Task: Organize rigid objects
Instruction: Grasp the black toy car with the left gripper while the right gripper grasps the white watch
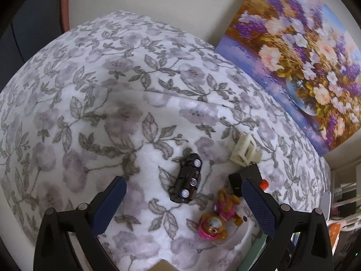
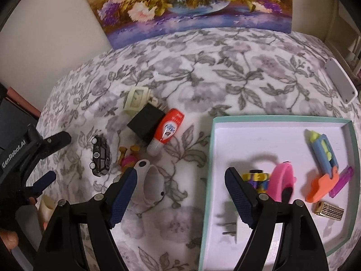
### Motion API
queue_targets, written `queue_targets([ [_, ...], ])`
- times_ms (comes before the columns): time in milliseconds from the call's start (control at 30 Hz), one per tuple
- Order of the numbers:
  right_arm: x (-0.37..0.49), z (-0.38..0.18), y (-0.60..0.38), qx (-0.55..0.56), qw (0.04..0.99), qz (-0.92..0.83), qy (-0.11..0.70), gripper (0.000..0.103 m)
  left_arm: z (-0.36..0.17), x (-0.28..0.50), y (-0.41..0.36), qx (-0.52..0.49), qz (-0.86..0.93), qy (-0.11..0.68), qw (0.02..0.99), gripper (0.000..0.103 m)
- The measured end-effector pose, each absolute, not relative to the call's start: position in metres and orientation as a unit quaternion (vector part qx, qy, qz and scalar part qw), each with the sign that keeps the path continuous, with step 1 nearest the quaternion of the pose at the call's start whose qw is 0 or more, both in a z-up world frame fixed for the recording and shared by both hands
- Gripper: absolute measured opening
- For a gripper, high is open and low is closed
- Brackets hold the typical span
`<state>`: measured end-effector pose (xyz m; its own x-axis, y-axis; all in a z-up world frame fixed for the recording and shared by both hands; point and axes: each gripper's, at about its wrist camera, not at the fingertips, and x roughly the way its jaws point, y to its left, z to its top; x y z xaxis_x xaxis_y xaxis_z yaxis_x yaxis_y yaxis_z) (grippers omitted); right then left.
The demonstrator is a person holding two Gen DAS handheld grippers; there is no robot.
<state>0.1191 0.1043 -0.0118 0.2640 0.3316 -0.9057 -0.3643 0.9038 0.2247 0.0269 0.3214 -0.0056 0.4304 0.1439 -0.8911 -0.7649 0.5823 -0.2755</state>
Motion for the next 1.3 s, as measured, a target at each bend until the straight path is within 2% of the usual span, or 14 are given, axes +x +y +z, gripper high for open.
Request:
queue_targets([
  [400,0.114,-0.023,0.123,-0.021,0.784,0.244,0.570,0.080,-0.027,0.030,0.337,-0.340,0.303,0.462,0.761,0.103],
  [933,0.113,-0.038,0.132,-0.018,0.766,0.255,0.589,0.068,-0.052,0.045,0.328,-0.317,0.271,0.523,0.743,0.103],
  [1033,0.113,-0.041,0.133,-0.007,0.760,0.264,0.594,0.068,-0.055,0.046,0.328,-0.319,0.268,0.524,0.743,0.101],
  [1100,0.114,-0.044,0.132,0.004,0.754,0.269,0.599,0.067,-0.056,0.048,0.327,-0.320,0.262,0.524,0.745,0.094],
  [1300,0.116,-0.052,0.137,0.030,0.738,0.285,0.611,0.064,-0.060,0.053,0.324,-0.319,0.245,0.524,0.750,0.083],
])
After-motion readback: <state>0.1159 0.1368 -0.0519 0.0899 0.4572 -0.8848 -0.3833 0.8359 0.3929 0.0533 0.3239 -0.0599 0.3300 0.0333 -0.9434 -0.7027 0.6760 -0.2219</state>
